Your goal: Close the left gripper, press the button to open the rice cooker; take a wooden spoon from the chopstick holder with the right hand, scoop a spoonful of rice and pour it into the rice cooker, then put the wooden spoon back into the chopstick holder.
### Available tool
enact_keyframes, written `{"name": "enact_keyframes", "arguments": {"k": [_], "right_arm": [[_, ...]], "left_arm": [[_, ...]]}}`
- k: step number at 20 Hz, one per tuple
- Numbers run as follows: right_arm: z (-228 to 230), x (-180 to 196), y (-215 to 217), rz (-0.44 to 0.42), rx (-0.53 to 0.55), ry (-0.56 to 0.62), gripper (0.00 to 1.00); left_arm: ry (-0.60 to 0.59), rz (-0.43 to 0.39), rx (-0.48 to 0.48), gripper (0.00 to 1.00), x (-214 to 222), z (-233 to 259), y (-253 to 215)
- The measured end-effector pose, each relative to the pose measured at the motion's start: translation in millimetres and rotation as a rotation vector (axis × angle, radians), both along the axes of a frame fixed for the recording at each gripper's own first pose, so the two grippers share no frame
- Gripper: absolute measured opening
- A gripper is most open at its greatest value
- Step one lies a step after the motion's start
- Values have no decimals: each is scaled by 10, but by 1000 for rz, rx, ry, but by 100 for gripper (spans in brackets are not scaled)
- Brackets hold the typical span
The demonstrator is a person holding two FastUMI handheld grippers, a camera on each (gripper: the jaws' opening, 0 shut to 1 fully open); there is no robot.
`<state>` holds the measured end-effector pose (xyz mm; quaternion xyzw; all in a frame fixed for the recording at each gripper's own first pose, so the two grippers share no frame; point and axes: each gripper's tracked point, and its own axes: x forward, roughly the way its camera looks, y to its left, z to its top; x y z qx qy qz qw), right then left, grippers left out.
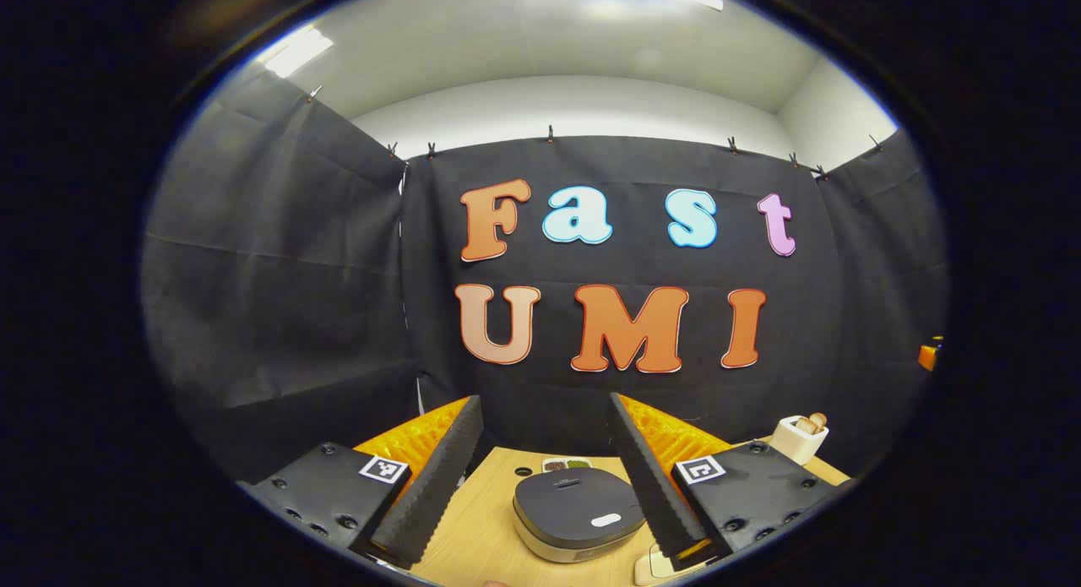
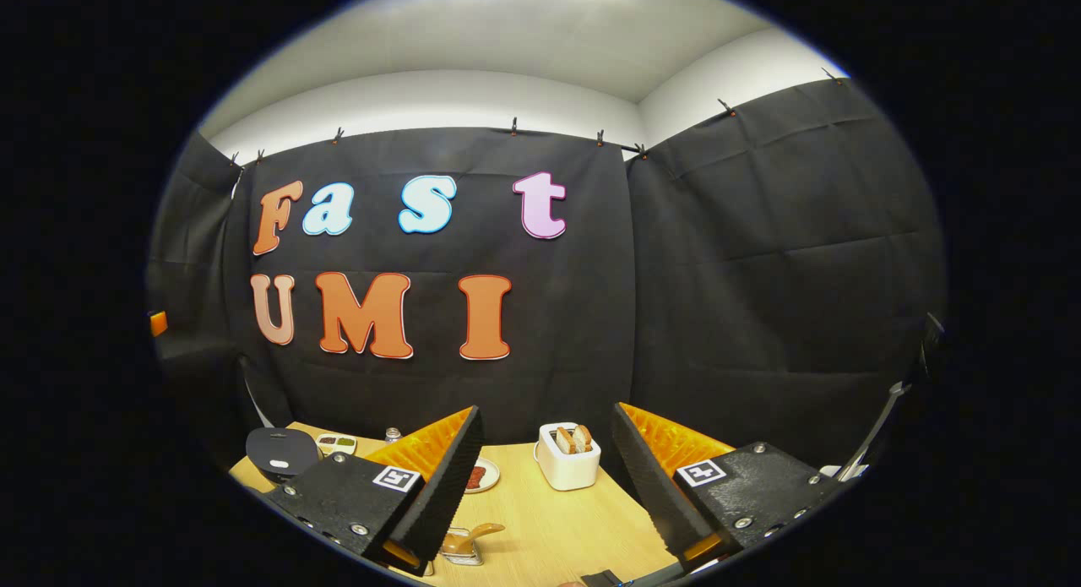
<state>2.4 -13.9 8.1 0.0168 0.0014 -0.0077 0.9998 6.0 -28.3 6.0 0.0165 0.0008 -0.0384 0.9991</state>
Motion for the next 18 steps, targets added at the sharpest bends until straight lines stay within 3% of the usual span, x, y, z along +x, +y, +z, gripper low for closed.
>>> {"name": "enact_keyframes", "arguments": {"k": [4, 8, 11, 16, 18], "right_arm": [[13, -9, -35, -5, 15, -2, 95], [-37, 8, -40, -3, 17, 11, 95], [-42, 20, -61, -14, 5, 13, 95], [-45, 32, 17, 3, 8, 15, 95], [-58, 39, 27, 6, -1, 19, 95]], "left_arm": [[8, -22, 23, 100, -1, -15, -135], [22, -45, 9, 93, 17, -55, -192], [32, -30, 18, 78, 40, -80, -129], [33, -39, 17, 18, 0, -107, -124], [13, -43, 9, 14, 10, -90, -129]]}}
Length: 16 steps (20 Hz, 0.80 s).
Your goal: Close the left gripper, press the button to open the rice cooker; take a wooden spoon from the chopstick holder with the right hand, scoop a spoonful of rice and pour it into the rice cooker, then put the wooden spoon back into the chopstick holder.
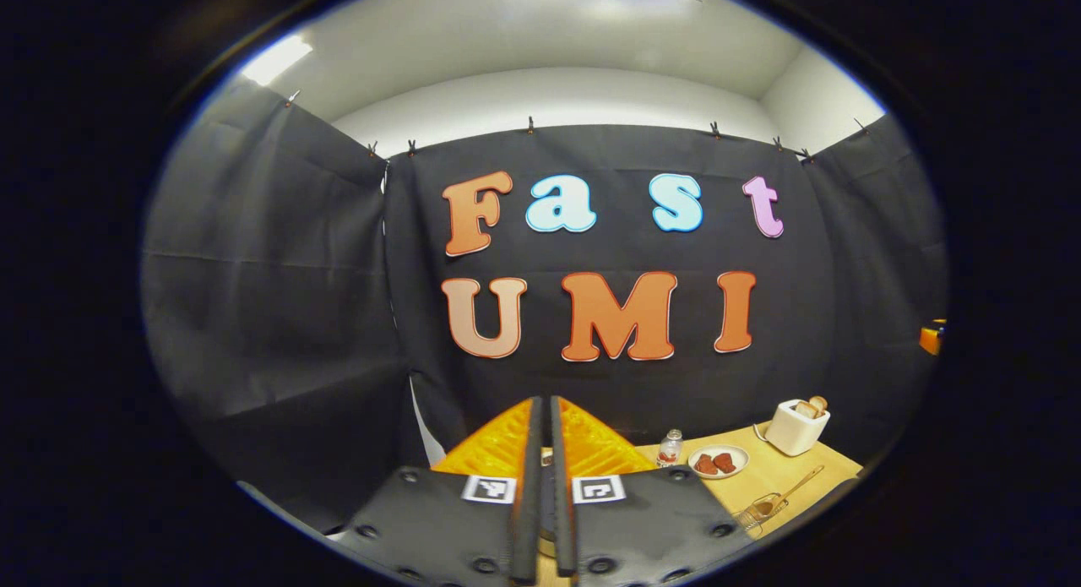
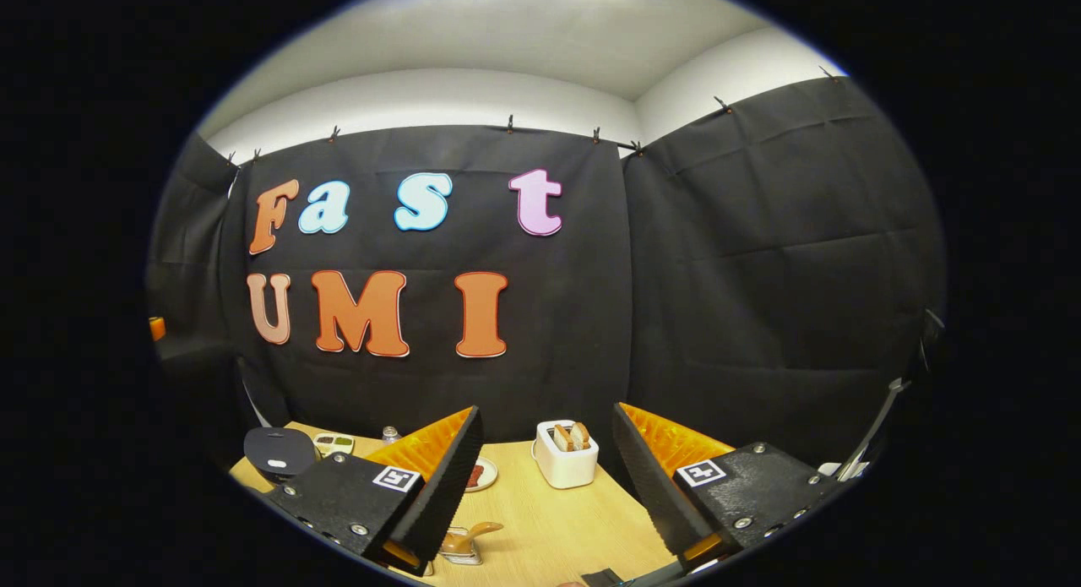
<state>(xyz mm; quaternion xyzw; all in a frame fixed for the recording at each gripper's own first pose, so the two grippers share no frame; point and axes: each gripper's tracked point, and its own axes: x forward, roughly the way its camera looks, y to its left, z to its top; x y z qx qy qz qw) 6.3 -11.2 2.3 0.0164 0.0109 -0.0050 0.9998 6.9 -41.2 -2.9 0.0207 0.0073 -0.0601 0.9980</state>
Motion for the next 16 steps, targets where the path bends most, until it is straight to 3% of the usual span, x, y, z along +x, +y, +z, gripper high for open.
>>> {"name": "enact_keyframes", "arguments": {"k": [1, 6, 9, 11, 15, 16], "right_arm": [[-5, 11, 17, 4, -1, 2, 95], [-9, 25, 63, 17, 4, 6, 95], [-26, 25, 51, 14, 2, 10, 95], [-31, 21, 44, 14, 2, 12, 95], [-77, 7, 12, 13, 10, 24, 95], [-86, 16, -1, 6, 4, 26, 95]], "left_arm": [[2, -6, 11, 6, -32, -22, -3], [23, 47, 76, 4, 18, -126, 63], [95, -25, -21, 3, 48, -274, -120], [119, 0, -89, 4, 175, -340, -23], [191, 16, -65, 0, 261, -677, -15], [219, 3, -62, 4, 293, -787, -56]]}}
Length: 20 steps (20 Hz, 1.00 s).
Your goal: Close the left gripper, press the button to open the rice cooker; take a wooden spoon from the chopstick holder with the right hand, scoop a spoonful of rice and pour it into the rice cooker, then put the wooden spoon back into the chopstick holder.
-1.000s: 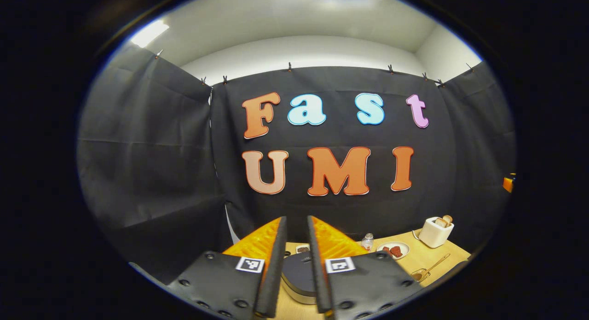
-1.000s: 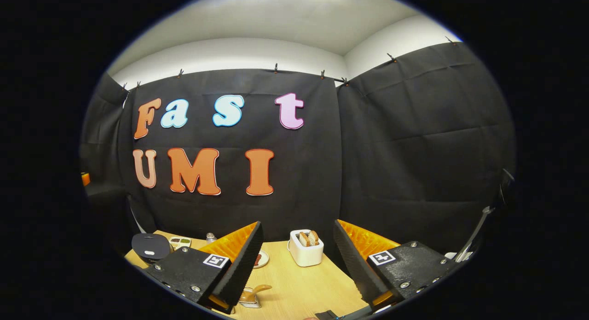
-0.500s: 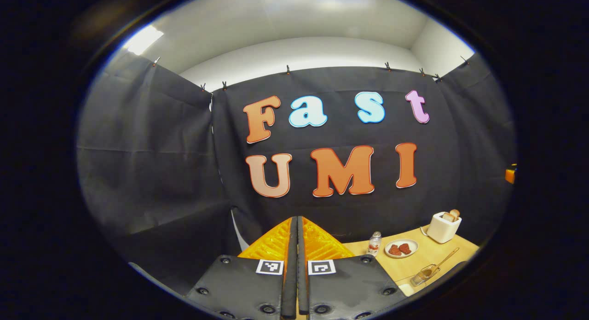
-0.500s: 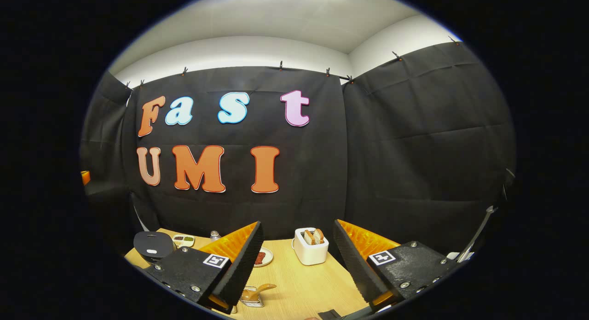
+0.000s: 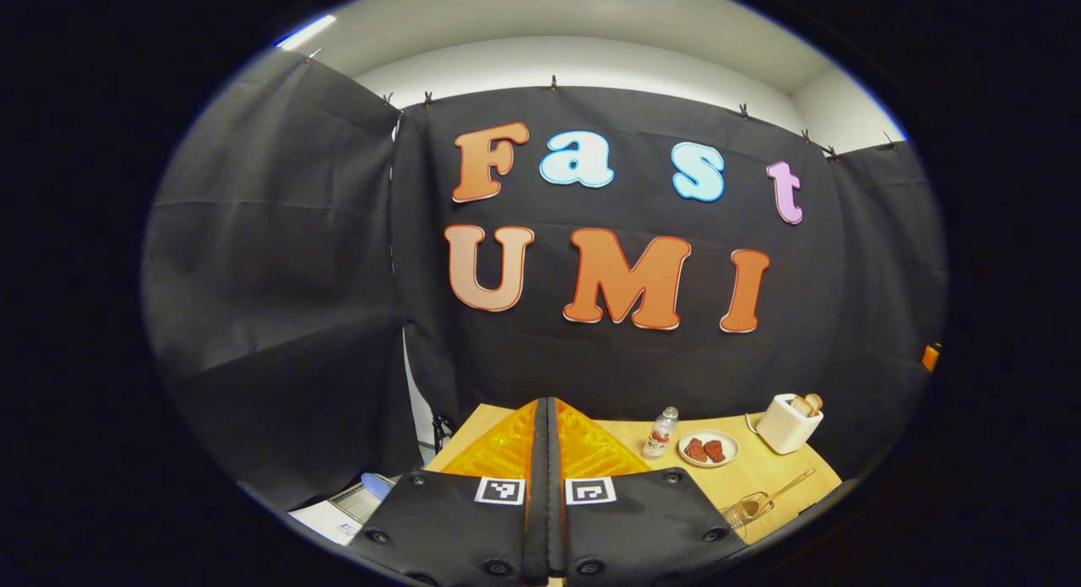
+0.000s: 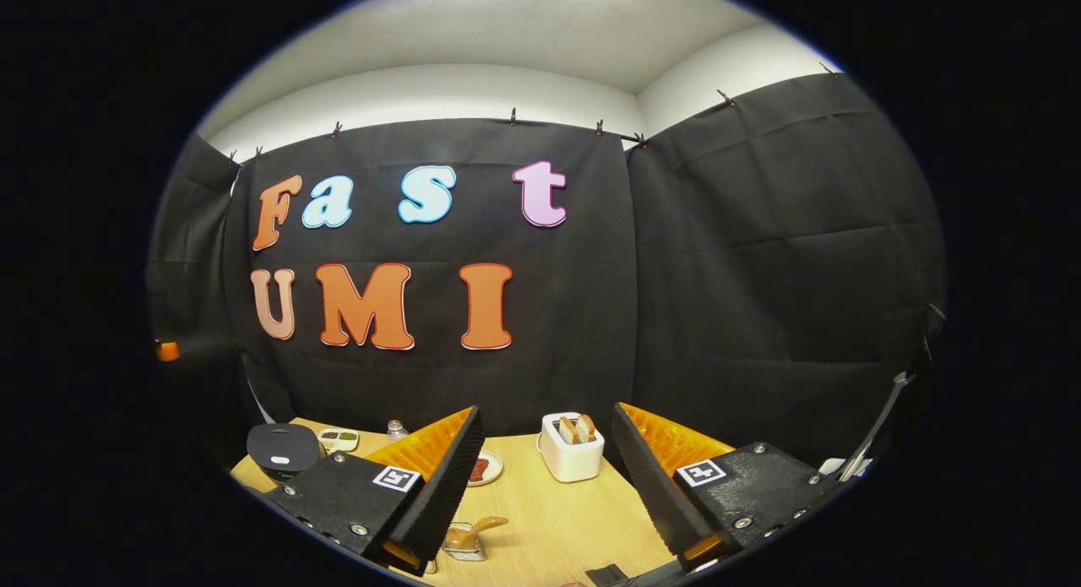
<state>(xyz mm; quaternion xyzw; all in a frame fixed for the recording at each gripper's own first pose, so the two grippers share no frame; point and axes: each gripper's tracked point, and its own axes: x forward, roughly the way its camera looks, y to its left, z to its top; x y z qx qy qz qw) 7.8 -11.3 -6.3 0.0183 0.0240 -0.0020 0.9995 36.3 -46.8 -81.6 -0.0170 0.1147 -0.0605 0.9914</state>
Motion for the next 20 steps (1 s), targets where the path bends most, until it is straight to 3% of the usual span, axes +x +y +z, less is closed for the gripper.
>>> {"name": "enact_keyframes", "arguments": {"k": [10, 11, 12, 16, 17, 18, 20], "right_arm": [[-253, 25, -76, -32, -8, 68, 95], [-296, 26, -100, -36, -8, 77, 95], [-326, 31, -110, -39, -6, 85, 95], [-482, 28, -166, -55, 8, 124, 95], [-509, 28, -199, -63, 9, 131, 95], [-525, 30, -214, -68, 9, 134, 95], [-563, 34, -243, -77, 7, 141, 95]], "left_arm": [[282, -115, -40, 4, 404, -1316, -665], [305, -127, -33, 0, 446, -1439, -705], [319, -129, -20, 4, 507, -1548, -729], [410, -164, -17, 0, 590, -2006, -966], [429, -168, 2, 4, 614, -2118, -972], [436, -165, 19, 0, 640, -2198, -983], [464, -167, 18, 4, 632, -2331, -1040]]}}
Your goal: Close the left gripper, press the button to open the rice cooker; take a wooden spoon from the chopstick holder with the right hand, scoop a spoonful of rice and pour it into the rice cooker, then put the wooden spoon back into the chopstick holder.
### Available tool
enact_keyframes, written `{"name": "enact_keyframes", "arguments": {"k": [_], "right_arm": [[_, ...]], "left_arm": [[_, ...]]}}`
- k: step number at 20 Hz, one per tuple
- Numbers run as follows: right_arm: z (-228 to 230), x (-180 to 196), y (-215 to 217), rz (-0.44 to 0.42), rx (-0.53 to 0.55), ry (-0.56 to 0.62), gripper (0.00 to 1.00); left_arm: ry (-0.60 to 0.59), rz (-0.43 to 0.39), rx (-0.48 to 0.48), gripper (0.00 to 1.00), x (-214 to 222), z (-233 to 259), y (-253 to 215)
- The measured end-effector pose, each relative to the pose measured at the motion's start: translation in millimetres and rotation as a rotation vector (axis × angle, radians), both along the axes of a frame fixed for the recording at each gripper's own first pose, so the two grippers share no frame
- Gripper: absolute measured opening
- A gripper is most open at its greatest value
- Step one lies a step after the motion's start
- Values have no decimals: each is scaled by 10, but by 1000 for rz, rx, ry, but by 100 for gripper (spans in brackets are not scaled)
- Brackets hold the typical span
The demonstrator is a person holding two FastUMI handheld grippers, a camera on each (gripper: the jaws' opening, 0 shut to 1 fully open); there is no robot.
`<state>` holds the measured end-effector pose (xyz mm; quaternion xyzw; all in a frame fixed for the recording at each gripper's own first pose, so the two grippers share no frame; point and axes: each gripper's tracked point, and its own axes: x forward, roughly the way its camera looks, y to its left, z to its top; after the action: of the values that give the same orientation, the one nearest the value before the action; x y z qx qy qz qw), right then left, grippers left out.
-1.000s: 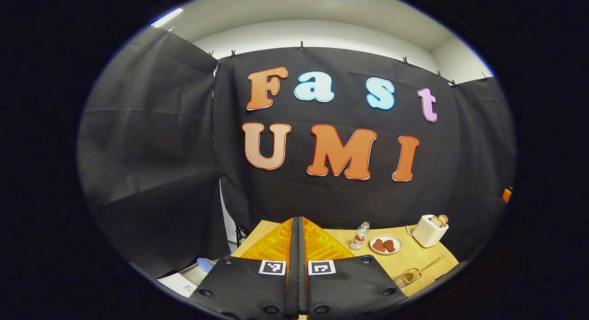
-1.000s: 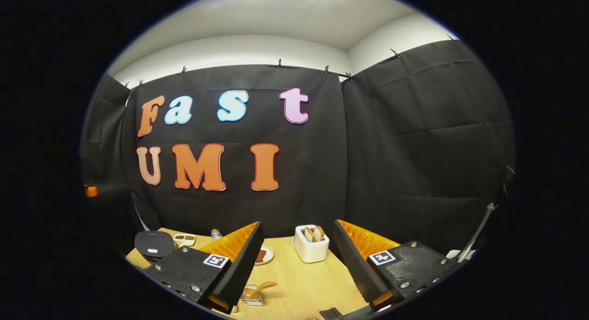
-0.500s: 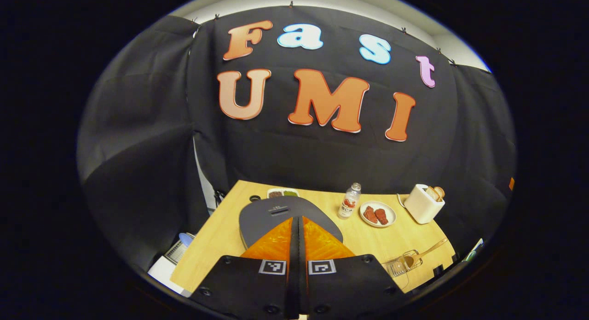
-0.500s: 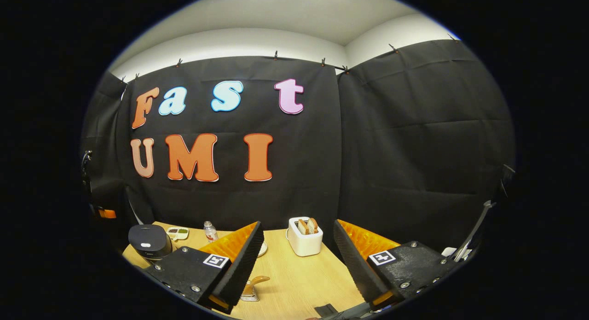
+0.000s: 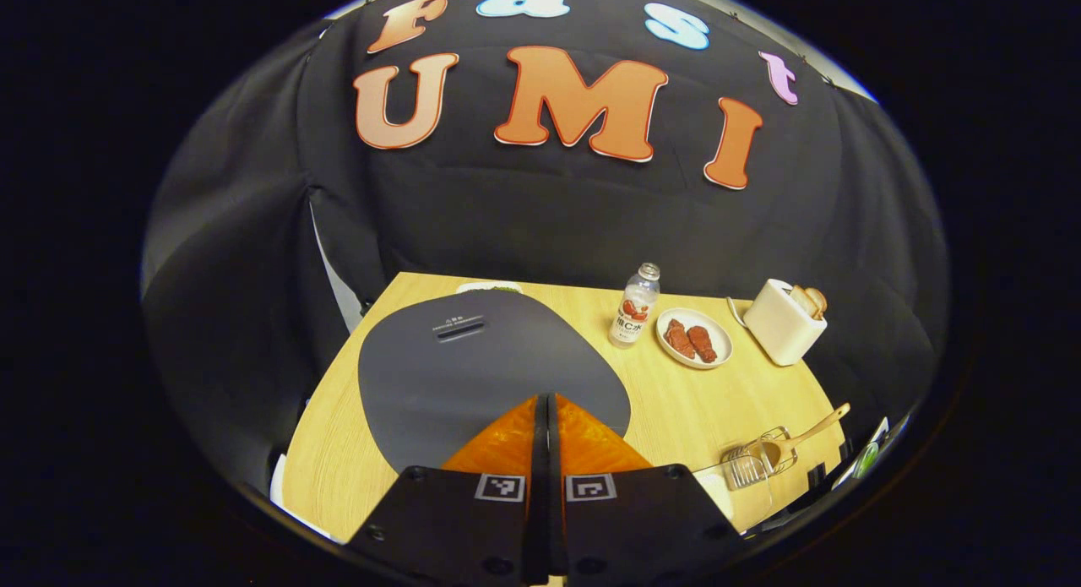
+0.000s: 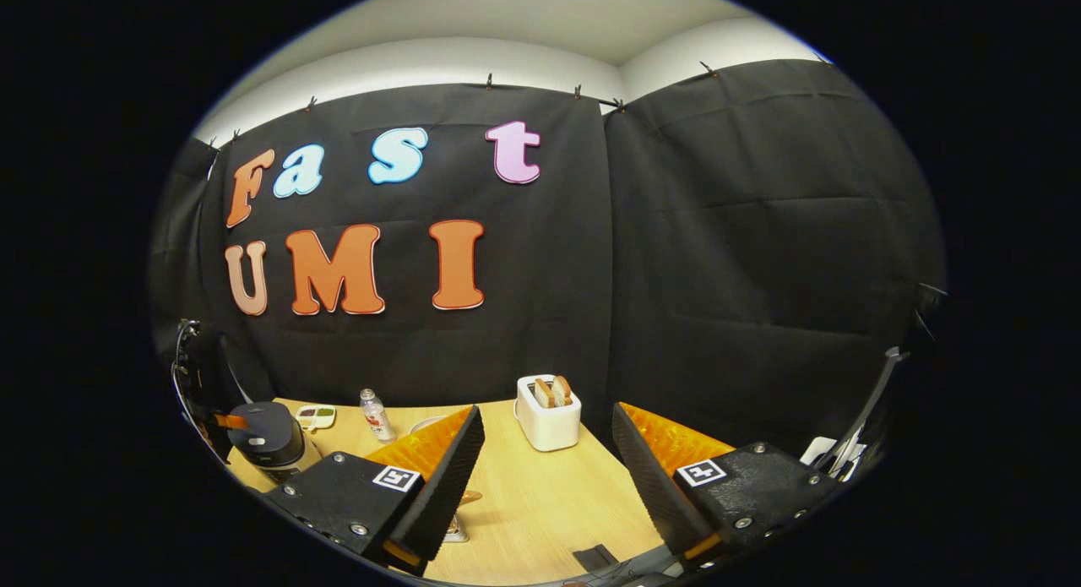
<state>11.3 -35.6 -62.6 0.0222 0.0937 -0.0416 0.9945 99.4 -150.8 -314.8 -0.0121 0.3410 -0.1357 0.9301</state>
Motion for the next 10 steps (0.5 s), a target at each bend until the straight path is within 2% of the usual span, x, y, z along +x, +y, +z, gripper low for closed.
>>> {"name": "enact_keyframes", "arguments": {"k": [1, 2, 4, 10], "right_arm": [[-9, -2, -4, -2, 1, 3, 95], [-20, 2, -4, -4, 3, 4, 95], [-38, 1, -23, -6, 6, 9, 95], [-116, -5, -25, -4, 8, 24, 95]], "left_arm": [[14, -2, 2, 8, -24, -57, -9], [16, -8, 16, 4, -23, -114, -20], [28, -24, 40, 4, -38, -200, -49], [73, -17, 25, 4, -98, -291, -90]]}}
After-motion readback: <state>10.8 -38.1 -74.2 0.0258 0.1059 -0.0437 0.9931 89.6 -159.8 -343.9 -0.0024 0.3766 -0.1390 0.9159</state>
